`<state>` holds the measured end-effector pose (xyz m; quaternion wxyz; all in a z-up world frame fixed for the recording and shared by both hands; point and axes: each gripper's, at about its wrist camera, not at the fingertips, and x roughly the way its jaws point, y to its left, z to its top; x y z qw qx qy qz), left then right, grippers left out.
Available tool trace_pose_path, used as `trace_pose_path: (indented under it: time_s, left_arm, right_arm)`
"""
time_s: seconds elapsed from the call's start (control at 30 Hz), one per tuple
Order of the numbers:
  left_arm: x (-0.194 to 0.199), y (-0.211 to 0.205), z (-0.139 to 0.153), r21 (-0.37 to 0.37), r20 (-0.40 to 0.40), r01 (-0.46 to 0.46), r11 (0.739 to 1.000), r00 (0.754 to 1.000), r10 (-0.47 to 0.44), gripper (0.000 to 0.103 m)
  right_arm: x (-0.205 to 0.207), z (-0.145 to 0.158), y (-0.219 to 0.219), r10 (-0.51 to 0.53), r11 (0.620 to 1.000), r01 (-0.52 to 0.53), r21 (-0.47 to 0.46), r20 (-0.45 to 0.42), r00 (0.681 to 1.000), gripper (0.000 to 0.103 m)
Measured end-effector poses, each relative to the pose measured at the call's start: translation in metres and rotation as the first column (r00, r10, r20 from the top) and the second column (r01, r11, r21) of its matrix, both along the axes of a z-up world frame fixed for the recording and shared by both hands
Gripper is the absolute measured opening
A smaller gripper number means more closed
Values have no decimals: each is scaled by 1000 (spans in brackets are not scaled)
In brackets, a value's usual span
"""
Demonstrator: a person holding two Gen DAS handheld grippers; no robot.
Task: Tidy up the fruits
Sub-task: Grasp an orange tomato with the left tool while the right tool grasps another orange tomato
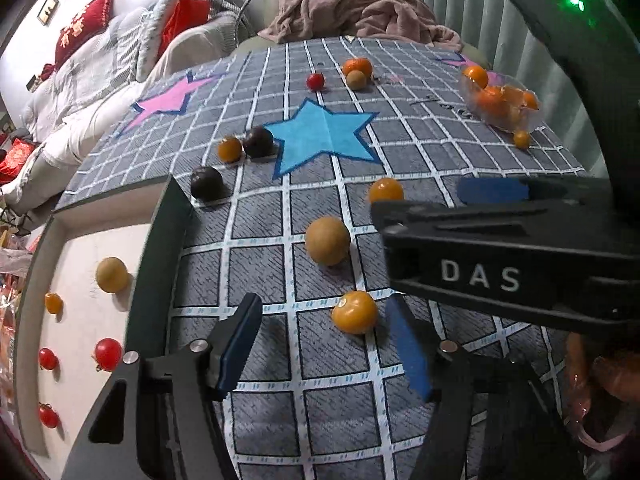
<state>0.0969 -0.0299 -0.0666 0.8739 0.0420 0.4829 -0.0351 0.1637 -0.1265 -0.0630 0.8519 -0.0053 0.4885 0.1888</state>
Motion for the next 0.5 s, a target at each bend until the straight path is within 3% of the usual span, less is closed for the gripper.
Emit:
trace_pose_path:
  time_s: [0.13, 0.2, 0.27, 0.33, 0.43, 0.5]
  left_arm:
    - [3, -2, -1, 4, 13, 2, 1000, 1000, -2, 66]
    - [4, -3, -1, 1, 15, 2, 1000, 1000, -2, 61]
    - [5, -3, -1, -16, 15, 2, 1000, 1000, -2, 52]
    - [5, -4, 0, -18, 17, 2, 1000, 1000, -2, 44]
    - [5, -7, 0, -25, 15, 16, 1000, 1000, -16, 26]
    - [3, -8, 0, -27, 17, 25, 999, 1000, -24, 23]
  right_arm:
    - [1, -1, 13, 49, 999, -49, -19, 26, 998, 77]
    - [-1, -2, 21, 73, 996, -71, -52, 47, 996, 68]
    - [-3, -1, 28, 91, 992, -84, -96, 73, 993, 41]
    - [-4, 0, 26, 84, 993, -77, -93, 75, 994, 24]
    - [-5, 0, 15, 55, 997, -52, -54, 64, 996, 23]
    - [-8, 0, 8, 43, 998, -41, -43, 58, 997, 23]
